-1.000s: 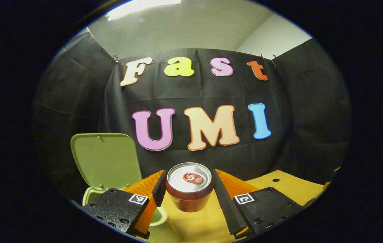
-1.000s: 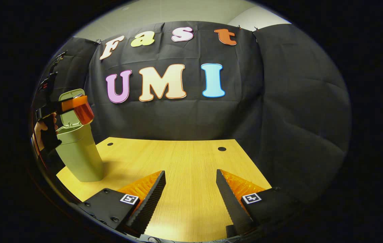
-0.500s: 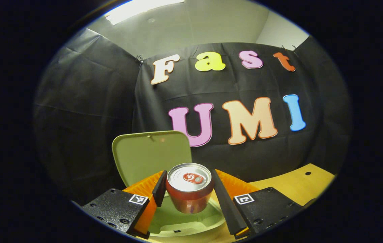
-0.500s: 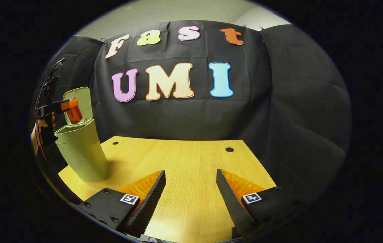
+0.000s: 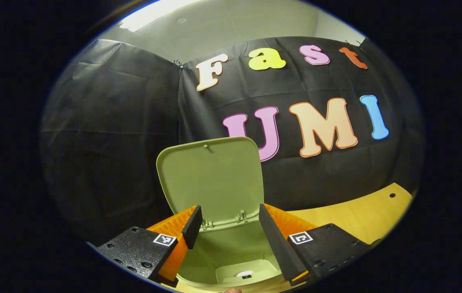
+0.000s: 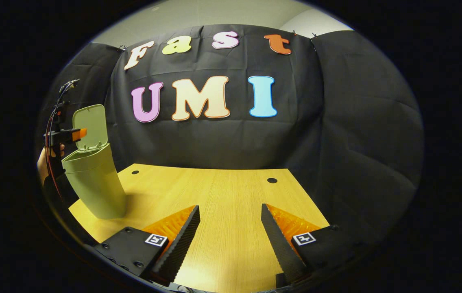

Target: Press the lid of the desktop garbage bin to open it, pick up the crumpled paper on the desktop and throw it into the bin, then pick up the pop can on the desktop and drop it into the bin, and finally close the garbage bin lid.

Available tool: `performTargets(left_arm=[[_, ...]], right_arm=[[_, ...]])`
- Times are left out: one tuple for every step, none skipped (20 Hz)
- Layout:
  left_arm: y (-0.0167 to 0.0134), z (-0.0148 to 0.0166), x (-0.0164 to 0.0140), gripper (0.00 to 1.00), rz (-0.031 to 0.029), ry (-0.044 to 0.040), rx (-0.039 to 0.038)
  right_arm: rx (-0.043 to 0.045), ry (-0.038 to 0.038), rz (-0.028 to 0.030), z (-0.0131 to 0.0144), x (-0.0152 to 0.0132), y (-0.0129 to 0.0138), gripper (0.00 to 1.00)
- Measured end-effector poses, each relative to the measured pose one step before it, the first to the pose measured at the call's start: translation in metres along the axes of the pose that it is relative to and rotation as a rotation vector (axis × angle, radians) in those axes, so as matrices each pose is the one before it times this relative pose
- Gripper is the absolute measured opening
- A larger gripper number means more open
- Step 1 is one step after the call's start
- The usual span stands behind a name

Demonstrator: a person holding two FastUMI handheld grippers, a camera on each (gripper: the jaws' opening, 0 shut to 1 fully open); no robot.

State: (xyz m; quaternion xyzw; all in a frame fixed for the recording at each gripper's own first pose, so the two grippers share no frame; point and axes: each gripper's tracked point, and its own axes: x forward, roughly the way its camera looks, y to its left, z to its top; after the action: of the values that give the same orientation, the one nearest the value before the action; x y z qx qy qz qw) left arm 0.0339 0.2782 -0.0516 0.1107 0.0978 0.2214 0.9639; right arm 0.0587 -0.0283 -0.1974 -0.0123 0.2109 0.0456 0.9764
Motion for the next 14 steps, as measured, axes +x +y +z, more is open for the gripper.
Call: performTargets(left_arm=[[-0.00050, 0.01283, 0.00061, 0.87, 0.00055, -0.01465, -0.00864], [0.00094, 0.01297, 0.00246, 0.88, 0.00025, -0.01829, -0.01219], [0.00035, 0.01335, 0.00158, 0.88, 0.00190, -0.01718, -0.01112], [0.00155, 0.01674, 0.00382, 0.88, 0.00391, -0.02605, -0.01443], [0.00023, 0.01405, 0.00482, 0.88, -0.00226, -0.01539, -0.00471], [0.00220, 0.01131, 0.00518, 0.92, 0.00262, -0.01377, -0.00117], [0.00441, 0.01230, 0.00614, 0.88, 0.00880, -0.01626, -0.00372], [0.00510, 0.01027, 0.00767, 0.88, 0.01265, -0.01482, -0.00277], [0.00681, 0.00844, 0.00905, 0.87, 0.01801, -0.00981, -0.00251], [0.00619, 0.00464, 0.00845, 0.88, 0.01559, 0.00177, -0.00350], [0.00527, 0.00411, 0.00721, 0.87, 0.00803, -0.00261, -0.00114], [0.00645, 0.00370, 0.00937, 0.88, 0.01309, -0.00483, -0.00214], [0.00536, 0.00130, 0.01040, 0.92, 0.00958, 0.00286, 0.00358], [0.00594, -0.00396, 0.01302, 0.87, 0.00848, 0.02414, -0.00391]], right_arm=[[0.00084, -0.00484, -0.00532, 0.00073, -0.00168, -0.00097, 0.96], [0.00135, -0.00216, -0.00395, -0.00144, -0.00157, -0.00094, 0.96], [0.00214, -0.00006, -0.00383, -0.00062, -0.00127, -0.00070, 0.96], [0.00483, 0.00076, -0.00433, -0.00204, -0.00071, -0.00110, 0.96], [0.00667, 0.00104, -0.00450, -0.00053, -0.00077, -0.00055, 0.96], [0.00764, 0.00060, -0.00417, -0.00162, -0.00018, -0.00138, 0.96], [0.00589, 0.00054, -0.00580, -0.00086, -0.00046, -0.00068, 0.96], [0.00367, 0.00088, -0.00647, -0.00160, -0.00085, -0.00200, 0.96], [0.00315, 0.00099, -0.00743, -0.00086, -0.00146, -0.00172, 0.96], [0.00209, 0.00153, -0.00645, -0.00125, -0.00041, -0.00173, 0.96], [0.00138, 0.00010, -0.00735, -0.00037, -0.00115, -0.00075, 0.96], [0.00151, -0.00077, -0.00664, -0.00028, -0.00071, -0.00164, 0.96], [0.00204, 0.00062, -0.00492, -0.00013, -0.00132, -0.00094, 0.96], [0.00210, -0.00040, -0.00576, -0.00153, -0.00123, -0.00044, 0.96]])
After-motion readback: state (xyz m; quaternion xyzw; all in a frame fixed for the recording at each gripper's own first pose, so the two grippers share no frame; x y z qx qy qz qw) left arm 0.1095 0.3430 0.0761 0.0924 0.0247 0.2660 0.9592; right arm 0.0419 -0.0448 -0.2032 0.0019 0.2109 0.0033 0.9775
